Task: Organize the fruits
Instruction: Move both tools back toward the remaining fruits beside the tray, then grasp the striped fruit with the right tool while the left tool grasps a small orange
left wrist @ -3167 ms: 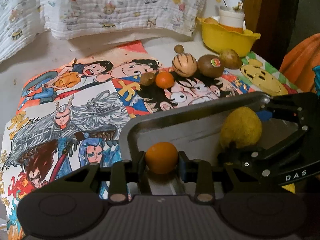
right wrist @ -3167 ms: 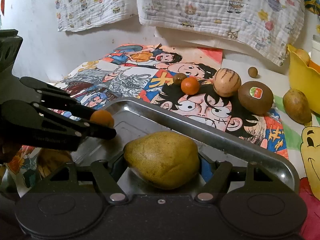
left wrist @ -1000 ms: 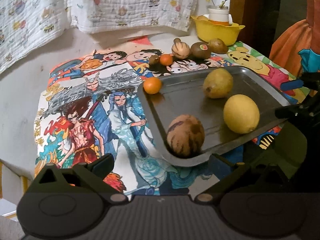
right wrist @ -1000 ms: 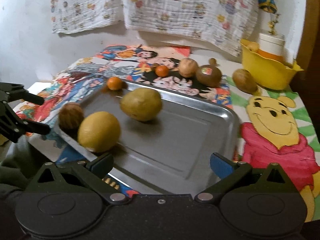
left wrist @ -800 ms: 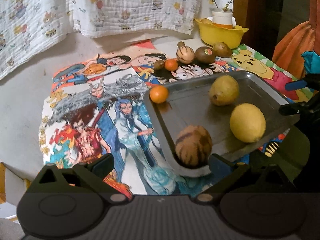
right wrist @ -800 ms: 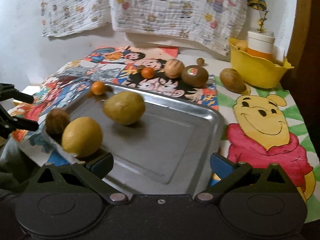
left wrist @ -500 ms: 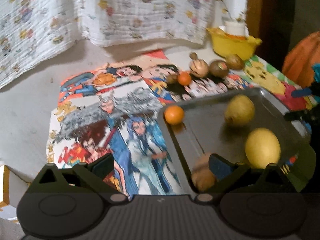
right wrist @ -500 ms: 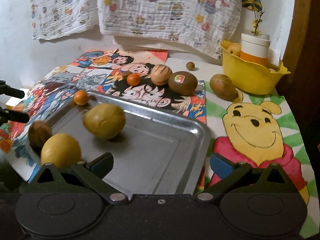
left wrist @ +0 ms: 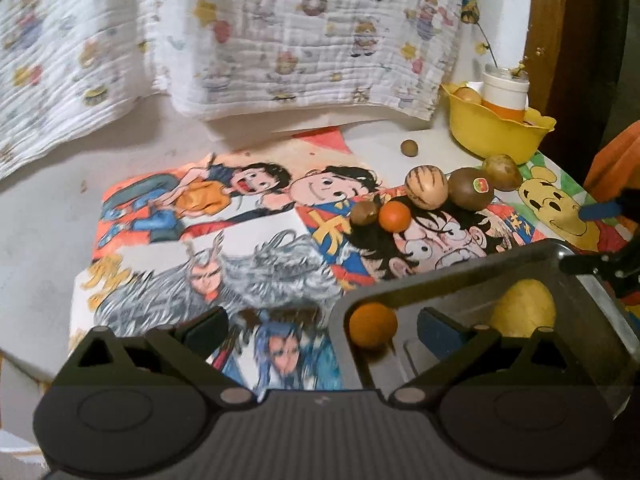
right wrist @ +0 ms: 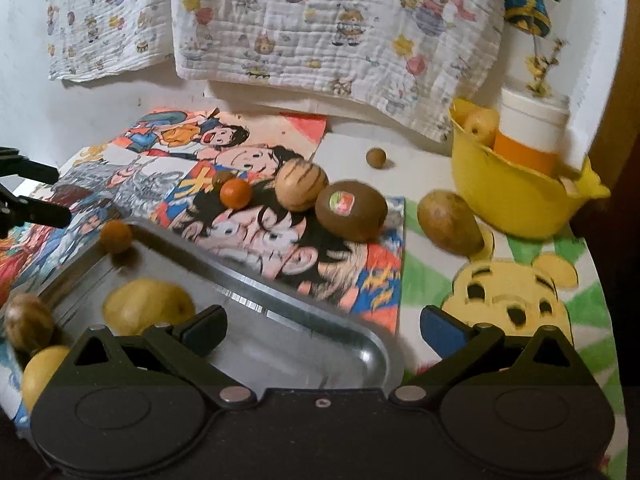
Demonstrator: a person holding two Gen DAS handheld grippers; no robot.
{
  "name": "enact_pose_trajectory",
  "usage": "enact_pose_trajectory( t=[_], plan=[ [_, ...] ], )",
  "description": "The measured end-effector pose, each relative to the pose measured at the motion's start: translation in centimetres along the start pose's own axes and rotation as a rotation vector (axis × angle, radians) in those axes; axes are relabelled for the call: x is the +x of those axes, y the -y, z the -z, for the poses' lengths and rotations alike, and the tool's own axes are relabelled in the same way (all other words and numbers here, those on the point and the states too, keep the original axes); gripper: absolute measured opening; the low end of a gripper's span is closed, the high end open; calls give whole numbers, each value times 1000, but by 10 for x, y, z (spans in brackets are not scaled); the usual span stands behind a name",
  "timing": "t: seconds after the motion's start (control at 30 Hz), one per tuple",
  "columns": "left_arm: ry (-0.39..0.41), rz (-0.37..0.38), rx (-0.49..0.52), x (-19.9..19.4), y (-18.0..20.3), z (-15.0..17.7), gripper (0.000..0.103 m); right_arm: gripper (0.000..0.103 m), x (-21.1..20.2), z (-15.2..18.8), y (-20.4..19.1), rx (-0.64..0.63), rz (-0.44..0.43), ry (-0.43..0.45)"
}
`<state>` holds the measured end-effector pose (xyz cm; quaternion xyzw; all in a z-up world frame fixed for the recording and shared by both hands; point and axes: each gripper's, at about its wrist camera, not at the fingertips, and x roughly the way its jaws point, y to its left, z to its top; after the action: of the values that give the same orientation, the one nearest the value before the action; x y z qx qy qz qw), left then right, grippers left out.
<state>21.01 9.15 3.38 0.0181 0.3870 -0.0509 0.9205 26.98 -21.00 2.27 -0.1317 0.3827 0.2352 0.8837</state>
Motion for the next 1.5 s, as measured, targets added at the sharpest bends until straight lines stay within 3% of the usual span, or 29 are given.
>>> enact_pose_trajectory(
  t=[0.17,0.47,0.67,0.93,1.1,1.27,1.37,1.5],
  plan=[
    [6,34,56,22,1,-13,103,102,20,-23,3,-70,-6,13],
    [87,36,250,63,-4,-40,102,102,63,-61,12,-232,-64,28],
    [101,89,334,90,-4,-53,102,102,89,-82,5,-329,-108,13],
    [91,91,448,120,9,-58,89,92,114,-94,-11,-437,-99,17],
    [82,127,482,127,12,-60,83,83,125,-97,-16,-490,-108,-16],
    [66,188,530,135,12,-61,73,80,132,-98,-20,-526,-127,-40],
    [60,194,563,139,14,-62,65,78,137,-100,-22,-535,-129,-42],
    [60,210,561,142,13,-64,61,73,142,-101,-23,-532,-130,-47]
  ],
)
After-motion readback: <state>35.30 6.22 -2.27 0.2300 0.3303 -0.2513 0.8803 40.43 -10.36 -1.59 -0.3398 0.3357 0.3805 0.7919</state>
